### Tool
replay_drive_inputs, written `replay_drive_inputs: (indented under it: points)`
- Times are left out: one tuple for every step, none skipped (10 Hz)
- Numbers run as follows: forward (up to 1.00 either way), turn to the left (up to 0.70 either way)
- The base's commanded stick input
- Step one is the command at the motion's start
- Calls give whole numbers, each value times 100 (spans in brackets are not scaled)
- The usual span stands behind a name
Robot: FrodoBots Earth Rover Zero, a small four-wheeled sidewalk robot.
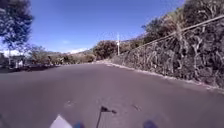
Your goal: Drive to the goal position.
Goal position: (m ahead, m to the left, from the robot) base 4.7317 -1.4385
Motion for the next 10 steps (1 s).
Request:
replay_drive_inputs:
  points:
    - [70, 0]
    - [70, 0]
    - [70, 0]
    - [70, 0]
    - [70, 0]
    - [70, 0]
    - [70, 0]
    - [70, 0]
    - [70, 0]
    - [70, 0]
